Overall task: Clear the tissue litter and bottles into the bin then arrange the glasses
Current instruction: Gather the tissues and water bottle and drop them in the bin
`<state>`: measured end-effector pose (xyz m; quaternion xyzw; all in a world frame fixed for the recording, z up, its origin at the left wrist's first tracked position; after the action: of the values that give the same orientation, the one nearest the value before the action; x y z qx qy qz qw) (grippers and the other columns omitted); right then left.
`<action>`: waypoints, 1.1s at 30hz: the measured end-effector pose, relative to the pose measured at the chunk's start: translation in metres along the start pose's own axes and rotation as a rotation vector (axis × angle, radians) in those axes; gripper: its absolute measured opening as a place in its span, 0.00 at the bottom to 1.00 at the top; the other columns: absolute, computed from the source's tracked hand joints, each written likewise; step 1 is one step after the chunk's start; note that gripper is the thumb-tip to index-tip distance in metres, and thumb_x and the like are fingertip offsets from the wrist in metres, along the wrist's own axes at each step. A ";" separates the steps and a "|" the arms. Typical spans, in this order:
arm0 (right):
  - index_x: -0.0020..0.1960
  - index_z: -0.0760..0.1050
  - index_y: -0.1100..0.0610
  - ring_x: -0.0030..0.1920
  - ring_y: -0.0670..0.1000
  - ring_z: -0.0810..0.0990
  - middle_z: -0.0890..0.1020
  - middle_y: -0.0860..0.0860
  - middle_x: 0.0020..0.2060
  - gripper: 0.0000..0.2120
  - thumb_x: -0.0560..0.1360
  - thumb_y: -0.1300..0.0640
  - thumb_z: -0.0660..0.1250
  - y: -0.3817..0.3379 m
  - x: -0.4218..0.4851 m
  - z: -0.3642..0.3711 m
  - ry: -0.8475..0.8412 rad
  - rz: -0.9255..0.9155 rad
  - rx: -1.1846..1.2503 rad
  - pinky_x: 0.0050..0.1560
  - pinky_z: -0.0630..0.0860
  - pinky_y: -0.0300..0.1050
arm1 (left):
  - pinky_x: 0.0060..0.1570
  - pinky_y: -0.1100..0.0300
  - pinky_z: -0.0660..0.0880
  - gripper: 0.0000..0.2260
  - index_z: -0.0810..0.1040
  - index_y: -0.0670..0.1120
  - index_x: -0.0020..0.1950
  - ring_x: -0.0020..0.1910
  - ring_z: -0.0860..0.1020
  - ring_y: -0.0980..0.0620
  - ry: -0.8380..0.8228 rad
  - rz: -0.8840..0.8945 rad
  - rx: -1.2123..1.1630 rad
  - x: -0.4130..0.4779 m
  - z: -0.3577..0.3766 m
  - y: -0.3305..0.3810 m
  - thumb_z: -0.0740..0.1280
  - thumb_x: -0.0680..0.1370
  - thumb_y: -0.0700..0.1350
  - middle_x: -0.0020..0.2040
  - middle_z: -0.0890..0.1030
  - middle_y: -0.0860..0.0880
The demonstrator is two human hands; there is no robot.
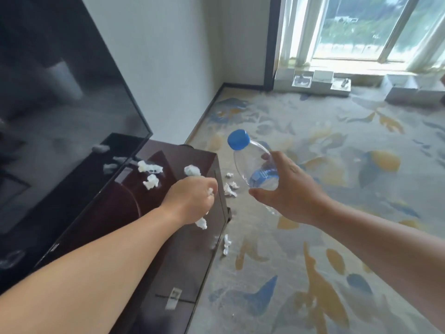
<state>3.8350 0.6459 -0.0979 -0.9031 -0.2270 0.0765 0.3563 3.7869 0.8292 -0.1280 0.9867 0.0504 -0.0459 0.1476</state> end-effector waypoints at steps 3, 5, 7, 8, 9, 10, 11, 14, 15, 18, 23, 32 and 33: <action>0.67 0.62 0.47 0.59 0.47 0.72 0.73 0.43 0.59 0.33 0.67 0.42 0.72 0.009 0.044 -0.011 -0.010 -0.027 -0.010 0.53 0.69 0.45 | 0.37 0.56 0.71 0.05 0.76 0.47 0.43 0.41 0.75 0.46 0.069 -0.032 -0.023 0.044 -0.020 0.003 0.61 0.73 0.42 0.37 0.76 0.51; 0.67 0.62 0.46 0.59 0.47 0.73 0.73 0.43 0.60 0.32 0.68 0.42 0.72 0.012 0.078 -0.015 -0.022 -0.042 -0.012 0.51 0.69 0.45 | 0.35 0.54 0.71 0.04 0.75 0.46 0.42 0.39 0.75 0.47 0.106 -0.028 -0.023 0.075 -0.030 0.002 0.61 0.72 0.44 0.36 0.77 0.50; 0.67 0.61 0.45 0.59 0.47 0.73 0.73 0.43 0.61 0.33 0.68 0.41 0.71 0.015 0.114 -0.017 -0.043 -0.054 -0.028 0.50 0.69 0.45 | 0.35 0.54 0.72 0.06 0.75 0.45 0.41 0.37 0.75 0.48 0.131 -0.014 -0.023 0.113 -0.036 -0.002 0.62 0.73 0.47 0.35 0.77 0.49; 0.68 0.61 0.45 0.59 0.47 0.72 0.73 0.43 0.61 0.33 0.68 0.41 0.71 0.015 0.128 -0.017 -0.053 -0.060 -0.035 0.50 0.69 0.44 | 0.34 0.54 0.72 0.08 0.74 0.45 0.40 0.35 0.75 0.49 0.135 -0.006 -0.022 0.129 -0.038 -0.003 0.62 0.74 0.49 0.34 0.77 0.49; 0.68 0.60 0.45 0.59 0.47 0.72 0.73 0.43 0.61 0.33 0.68 0.41 0.71 0.016 0.147 -0.018 -0.058 -0.072 -0.040 0.51 0.69 0.44 | 0.33 0.54 0.71 0.11 0.73 0.44 0.38 0.34 0.74 0.49 0.144 0.004 -0.029 0.150 -0.040 -0.006 0.62 0.75 0.50 0.32 0.76 0.49; 0.68 0.60 0.45 0.59 0.48 0.72 0.73 0.43 0.61 0.34 0.68 0.41 0.71 0.017 0.166 -0.021 -0.060 -0.083 -0.045 0.52 0.68 0.44 | 0.32 0.54 0.70 0.13 0.72 0.44 0.37 0.32 0.73 0.50 0.154 0.005 -0.044 0.172 -0.043 -0.009 0.61 0.76 0.51 0.31 0.74 0.49; 0.69 0.59 0.46 0.59 0.48 0.72 0.73 0.43 0.62 0.34 0.68 0.42 0.71 0.017 0.187 -0.024 -0.064 -0.083 -0.051 0.52 0.68 0.44 | 0.31 0.54 0.69 0.14 0.71 0.44 0.35 0.31 0.72 0.50 0.155 0.000 -0.059 0.193 -0.046 -0.013 0.60 0.77 0.51 0.30 0.73 0.50; 0.69 0.58 0.46 0.59 0.47 0.72 0.72 0.43 0.62 0.35 0.69 0.41 0.71 0.018 0.243 -0.031 -0.096 -0.094 -0.092 0.51 0.68 0.43 | 0.33 0.52 0.71 0.14 0.73 0.44 0.38 0.33 0.74 0.49 0.138 -0.024 -0.074 0.247 -0.056 -0.022 0.59 0.77 0.51 0.30 0.75 0.49; 0.70 0.58 0.47 0.57 0.47 0.71 0.71 0.43 0.62 0.35 0.69 0.41 0.71 0.018 0.263 -0.034 -0.096 -0.102 -0.107 0.50 0.67 0.43 | 0.34 0.52 0.72 0.13 0.74 0.44 0.38 0.33 0.74 0.49 0.144 -0.027 -0.074 0.266 -0.061 -0.026 0.59 0.77 0.50 0.31 0.75 0.49; 0.70 0.58 0.48 0.55 0.45 0.71 0.71 0.44 0.62 0.36 0.69 0.41 0.70 0.015 0.318 -0.042 -0.089 -0.133 -0.124 0.49 0.67 0.42 | 0.32 0.53 0.71 0.13 0.75 0.44 0.39 0.35 0.76 0.47 0.167 -0.058 -0.063 0.316 -0.075 -0.040 0.58 0.76 0.50 0.33 0.78 0.47; 0.68 0.59 0.48 0.53 0.46 0.71 0.71 0.45 0.60 0.33 0.70 0.41 0.70 0.022 0.408 -0.038 -0.163 -0.203 -0.141 0.48 0.69 0.42 | 0.31 0.56 0.69 0.13 0.77 0.45 0.43 0.36 0.76 0.48 0.187 -0.149 -0.041 0.390 -0.087 -0.067 0.57 0.76 0.51 0.34 0.78 0.48; 0.69 0.59 0.47 0.50 0.44 0.70 0.69 0.43 0.61 0.34 0.70 0.40 0.70 0.040 0.579 -0.015 -0.345 -0.390 -0.148 0.37 0.66 0.37 | 0.36 0.54 0.68 0.07 0.66 0.46 0.47 0.40 0.73 0.46 0.172 -0.527 -0.163 0.491 -0.085 -0.135 0.59 0.74 0.48 0.39 0.74 0.50; 0.69 0.59 0.47 0.50 0.45 0.71 0.68 0.43 0.62 0.34 0.70 0.39 0.69 0.041 0.592 -0.010 -0.367 -0.402 -0.154 0.35 0.65 0.36 | 0.37 0.54 0.68 0.07 0.65 0.47 0.49 0.41 0.73 0.46 0.170 -0.565 -0.186 0.495 -0.082 -0.141 0.59 0.73 0.46 0.41 0.73 0.50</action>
<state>4.3767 0.8886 -0.1046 -0.8354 -0.4674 0.1493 0.2477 4.2679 1.0302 -0.1421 0.9162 0.3389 0.0025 0.2139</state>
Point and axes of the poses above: each hand's wrist, its own x-axis towards the middle knuckle, its own z-axis out of the palm, y = z × x, the point moved 9 cm from there along x, towards the middle knuckle
